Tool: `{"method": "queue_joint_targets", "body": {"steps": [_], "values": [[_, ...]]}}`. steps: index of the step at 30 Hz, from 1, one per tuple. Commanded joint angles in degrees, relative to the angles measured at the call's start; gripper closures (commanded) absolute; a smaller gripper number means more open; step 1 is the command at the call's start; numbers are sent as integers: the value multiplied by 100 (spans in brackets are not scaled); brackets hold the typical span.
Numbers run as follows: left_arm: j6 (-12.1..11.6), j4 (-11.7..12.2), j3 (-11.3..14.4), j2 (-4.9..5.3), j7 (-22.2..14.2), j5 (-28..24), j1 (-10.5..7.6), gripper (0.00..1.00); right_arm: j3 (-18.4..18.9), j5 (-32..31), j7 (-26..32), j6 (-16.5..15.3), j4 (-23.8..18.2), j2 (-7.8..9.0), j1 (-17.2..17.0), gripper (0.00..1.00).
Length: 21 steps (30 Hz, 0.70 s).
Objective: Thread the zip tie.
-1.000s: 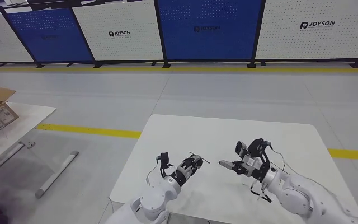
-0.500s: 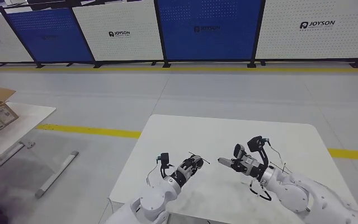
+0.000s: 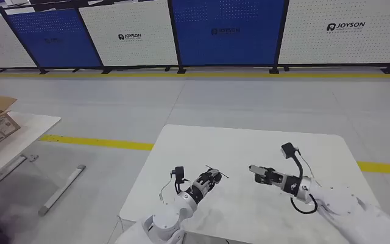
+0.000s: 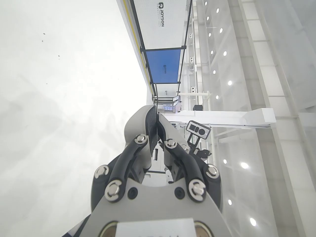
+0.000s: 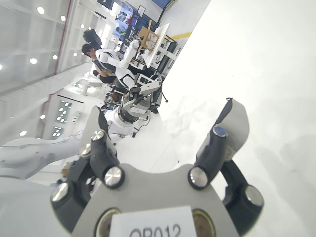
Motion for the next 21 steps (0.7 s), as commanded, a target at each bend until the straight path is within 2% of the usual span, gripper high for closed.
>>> {"method": "queue_joint_targets", "body": {"steps": [1, 5, 7, 16, 21], "values": [[0, 0, 0, 0, 0, 0, 0, 100, 321, 385, 637, 0, 268, -162, -142, 0], [0, 0, 0, 0, 0, 0, 0, 100, 774, 430, 1392, 0, 800, -609, -348, 0], [0, 0, 0, 0, 0, 0, 0, 100, 891, 238, 1418, 0, 941, -764, -368, 0], [0, 0, 0, 0, 0, 0, 0, 100, 891, 238, 1418, 0, 941, -764, -368, 0], [73, 36, 61, -62, 108, -198, -32, 100, 887, 229, 1373, 44, 947, -768, -397, 0]]}}
